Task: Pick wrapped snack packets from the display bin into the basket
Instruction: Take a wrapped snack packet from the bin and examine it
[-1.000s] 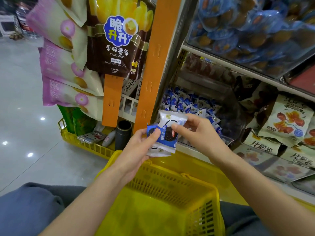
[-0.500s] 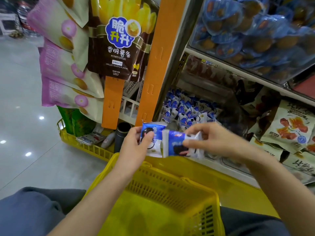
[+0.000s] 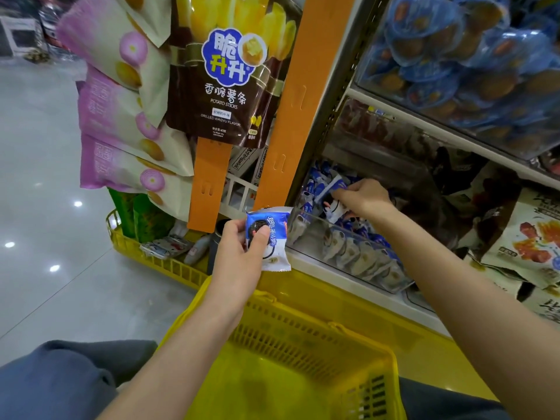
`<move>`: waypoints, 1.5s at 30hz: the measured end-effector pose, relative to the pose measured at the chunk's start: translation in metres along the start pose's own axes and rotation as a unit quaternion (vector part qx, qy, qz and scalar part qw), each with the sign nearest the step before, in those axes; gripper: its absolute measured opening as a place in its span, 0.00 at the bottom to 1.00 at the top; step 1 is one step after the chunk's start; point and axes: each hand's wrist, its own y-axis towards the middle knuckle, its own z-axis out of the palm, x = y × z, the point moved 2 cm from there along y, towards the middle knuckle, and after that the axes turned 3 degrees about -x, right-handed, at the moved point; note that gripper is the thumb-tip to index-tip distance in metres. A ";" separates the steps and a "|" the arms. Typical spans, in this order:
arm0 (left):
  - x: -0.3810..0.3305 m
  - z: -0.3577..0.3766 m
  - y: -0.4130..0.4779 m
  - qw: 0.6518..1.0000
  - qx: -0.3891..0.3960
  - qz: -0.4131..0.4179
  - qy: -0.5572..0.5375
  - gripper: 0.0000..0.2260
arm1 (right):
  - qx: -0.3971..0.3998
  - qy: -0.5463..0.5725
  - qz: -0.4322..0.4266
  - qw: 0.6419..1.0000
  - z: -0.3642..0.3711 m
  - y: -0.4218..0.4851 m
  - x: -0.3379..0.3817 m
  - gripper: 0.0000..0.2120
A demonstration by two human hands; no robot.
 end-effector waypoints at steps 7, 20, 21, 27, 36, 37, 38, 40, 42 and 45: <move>-0.004 0.005 0.005 1.000 -0.003 0.003 -0.026 0.09 | 0.109 -0.077 0.028 0.991 0.010 -0.002 -0.016 0.19; -0.004 0.008 0.006 0.999 -0.005 -0.003 -0.047 0.11 | 0.182 -0.036 -0.007 0.983 0.030 -0.002 0.003 0.06; -0.004 0.008 0.006 0.999 -0.004 -0.004 -0.048 0.10 | 0.189 -0.031 -0.002 0.982 0.029 -0.003 0.003 0.08; -0.001 0.011 0.004 0.998 0.027 -0.016 -0.059 0.10 | -0.051 0.017 -0.210 0.976 0.009 -0.053 0.008 0.07; 0.020 0.026 -0.014 0.984 0.179 -0.008 0.025 0.09 | 0.153 0.217 -0.148 0.953 0.019 -0.116 -0.026 0.04; 0.021 0.028 -0.015 0.981 0.191 -0.002 0.032 0.09 | 0.166 0.248 -0.123 0.947 0.019 -0.117 -0.032 0.04; 0.023 0.029 -0.017 0.979 0.200 0.004 0.039 0.10 | 0.171 0.271 -0.103 0.942 0.020 -0.118 -0.038 0.04; 0.026 0.032 -0.021 0.976 0.209 0.012 0.052 0.09 | 0.163 0.297 -0.086 0.937 0.024 -0.121 -0.048 0.05; 0.030 0.034 -0.024 0.977 0.208 0.012 0.055 0.05 | 0.146 0.303 -0.091 0.937 0.026 -0.123 -0.055 0.06; 0.032 0.035 -0.027 0.980 0.194 -0.004 0.040 0.04 | 0.149 0.297 -0.119 0.936 0.028 -0.127 -0.063 0.06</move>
